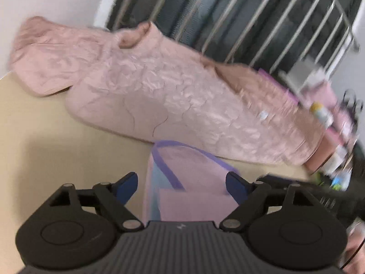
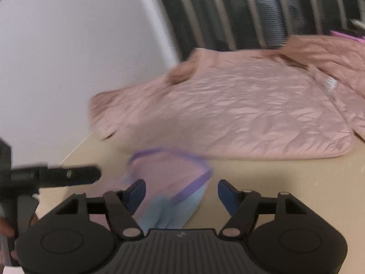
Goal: Fold clothes
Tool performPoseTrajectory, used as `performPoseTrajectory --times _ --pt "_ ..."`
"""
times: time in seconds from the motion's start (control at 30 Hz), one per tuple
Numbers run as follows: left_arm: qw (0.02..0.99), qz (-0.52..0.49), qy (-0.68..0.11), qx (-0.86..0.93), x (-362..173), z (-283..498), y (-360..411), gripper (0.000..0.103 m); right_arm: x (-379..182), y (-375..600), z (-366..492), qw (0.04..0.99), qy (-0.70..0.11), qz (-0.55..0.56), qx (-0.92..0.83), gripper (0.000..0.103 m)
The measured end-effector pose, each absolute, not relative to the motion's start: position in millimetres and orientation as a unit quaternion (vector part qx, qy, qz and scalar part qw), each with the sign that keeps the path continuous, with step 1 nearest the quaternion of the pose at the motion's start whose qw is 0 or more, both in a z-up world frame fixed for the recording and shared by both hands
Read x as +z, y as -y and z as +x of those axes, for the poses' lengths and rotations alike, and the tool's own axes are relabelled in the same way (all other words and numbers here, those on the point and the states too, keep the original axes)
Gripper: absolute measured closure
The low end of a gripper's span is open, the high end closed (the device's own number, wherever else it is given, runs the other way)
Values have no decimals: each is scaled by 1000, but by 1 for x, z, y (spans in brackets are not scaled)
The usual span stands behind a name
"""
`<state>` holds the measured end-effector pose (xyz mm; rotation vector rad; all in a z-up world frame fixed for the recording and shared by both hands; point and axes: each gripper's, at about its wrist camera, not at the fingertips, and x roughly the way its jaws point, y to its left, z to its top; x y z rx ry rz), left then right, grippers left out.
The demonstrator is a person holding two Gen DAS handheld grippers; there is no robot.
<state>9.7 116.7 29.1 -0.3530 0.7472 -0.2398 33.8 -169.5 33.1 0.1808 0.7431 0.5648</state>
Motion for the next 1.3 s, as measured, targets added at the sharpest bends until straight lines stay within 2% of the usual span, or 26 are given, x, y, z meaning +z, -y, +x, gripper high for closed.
performPoseTrajectory --times 0.03,0.1,0.13,0.17,0.2,0.23,0.27,0.33,0.37,0.4,0.67,0.8,1.03,1.13,1.17,1.2,1.23,1.27,1.3 --pt "905 -164 -376 -108 24 26 -117 18 30 166 45 885 -373 91 263 36" --pt "902 -152 -390 -103 17 44 -116 23 25 158 68 876 -404 99 245 49" --pt "903 -145 -392 -102 16 50 -115 26 22 154 73 874 -412 93 240 50" --pt "903 -140 -393 -102 14 55 -115 40 19 149 74 874 -416 83 236 50" --pt "902 -139 -395 -105 13 57 -114 63 17 143 71 880 -409 62 234 50" --pt "901 -139 -397 -108 11 58 -113 74 16 137 66 886 -400 34 232 50" --pt "900 -140 -399 -106 9 58 -113 91 15 132 60 891 -392 8 230 51" --pt "904 -140 -391 -103 6 53 -114 96 13 126 54 896 -381 -21 227 66" --pt "907 -141 -383 -104 5 49 -114 98 13 125 52 895 -380 -26 230 97" --pt "909 -145 -375 -104 6 45 -115 100 13 124 51 895 -379 -30 233 100" --pt "946 -162 -262 -103 37 -37 -124 100 34 152 7 898 -262 14 353 100" --pt "942 -165 -280 -83 24 -77 -124 99 30 166 -47 887 -212 -28 409 100" --pt "930 -181 -320 -18 4 -96 -130 99 10 154 -99 866 -217 -159 421 100" --pt "930 -193 -311 -42 19 -95 -128 92 14 151 -110 864 -206 -182 422 99" --pt "932 -192 -302 -60 27 -94 -124 75 17 152 -110 862 -212 -172 427 97" --pt "933 -187 -299 -78 34 -93 -119 53 19 154 -108 859 -220 -153 435 85" --pt "933 -180 -298 -92 40 -92 -112 47 22 159 -104 859 -228 -123 442 75" --pt "933 -172 -298 -106 45 -91 -105 46 26 166 -101 861 -231 -88 445 50" --pt "932 -165 -300 -117 47 -90 -98 46 29 173 -96 866 -232 -51 439 34"
